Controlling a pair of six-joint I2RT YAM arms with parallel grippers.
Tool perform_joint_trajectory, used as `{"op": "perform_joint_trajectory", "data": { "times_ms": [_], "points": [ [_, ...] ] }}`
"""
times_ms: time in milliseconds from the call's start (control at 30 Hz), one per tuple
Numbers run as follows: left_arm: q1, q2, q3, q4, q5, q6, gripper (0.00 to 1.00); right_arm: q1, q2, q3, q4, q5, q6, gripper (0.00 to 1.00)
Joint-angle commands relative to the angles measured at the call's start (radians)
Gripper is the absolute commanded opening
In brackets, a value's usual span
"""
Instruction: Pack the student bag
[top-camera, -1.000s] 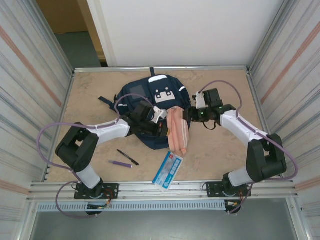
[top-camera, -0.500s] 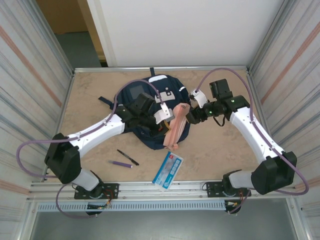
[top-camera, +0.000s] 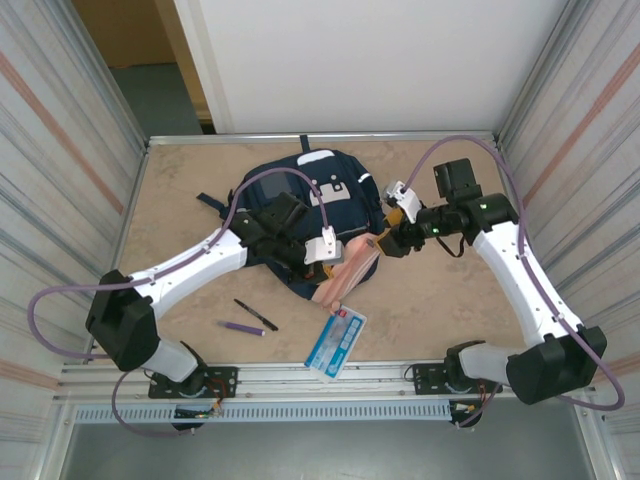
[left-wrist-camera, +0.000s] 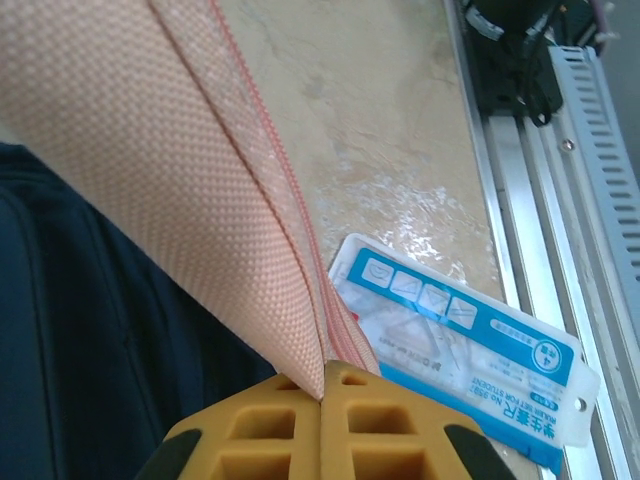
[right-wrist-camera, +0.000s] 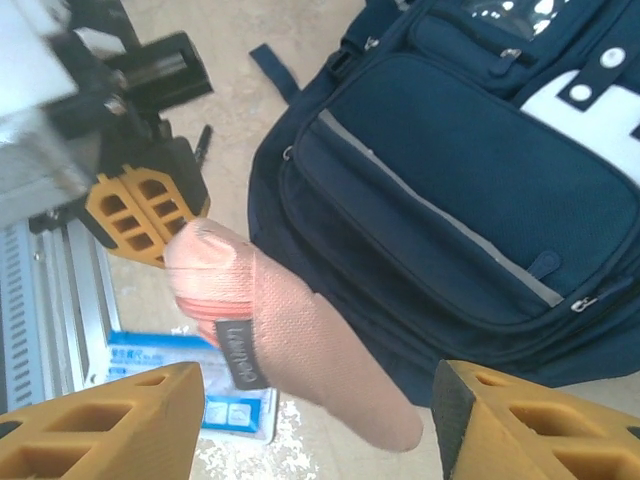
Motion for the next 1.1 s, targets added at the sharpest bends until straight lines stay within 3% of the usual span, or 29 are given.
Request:
{"op": "perform_joint_trajectory", "data": {
  "times_ms": [0, 200, 367, 567, 633, 700, 733, 767, 833, 900, 1067],
  "points": [
    [-0.012, -0.040, 0.049, -0.069, 0.039, 0.092, 0.00, 0.032, 0.016, -0.006, -0.071, -0.013, -0.092, 0.61],
    [-0.025, -0.001, 0.109, -0.151, 0.035, 0.145, 0.00, 0.097, 0.008, -0.069, -0.068, -0.053, -0.153, 0.61],
    [-0.025, -0.001, 0.112, -0.157, 0.035, 0.177, 0.00, 0.103, -0.010, -0.138, 0.010, -0.037, -0.093, 0.54],
    [-0.026, 0.009, 0.123, -0.160, 0.040, 0.189, 0.00, 0.105, -0.006, -0.164, 0.055, -0.173, -0.042, 0.56],
    [-0.024, 0.009, 0.123, -0.164, 0.053, 0.196, 0.00, 0.103, -0.014, -0.171, 0.059, -0.209, -0.075, 0.45],
    [-0.019, 0.009, 0.118, -0.158, 0.064, 0.181, 0.00, 0.101, -0.023, -0.168, 0.054, -0.217, -0.103, 0.18],
    [-0.015, 0.008, 0.114, -0.148, 0.068, 0.163, 0.08, 0.099, -0.027, -0.169, 0.052, -0.218, -0.110, 0.04],
    [-0.012, 0.006, 0.110, -0.133, 0.070, 0.136, 0.18, 0.095, -0.032, -0.170, 0.051, -0.227, -0.117, 0.00],
    [-0.002, 0.003, 0.101, -0.115, 0.091, 0.087, 0.29, 0.090, -0.036, -0.172, 0.052, -0.259, -0.129, 0.00],
    [0.012, 0.001, 0.092, -0.110, 0.157, 0.054, 0.49, 0.088, -0.033, -0.167, 0.048, -0.276, -0.129, 0.00],
    [0.055, -0.020, 0.039, 0.000, 0.320, -0.077, 0.55, 0.087, -0.044, -0.168, 0.056, -0.278, -0.116, 0.00]
  ]
}}
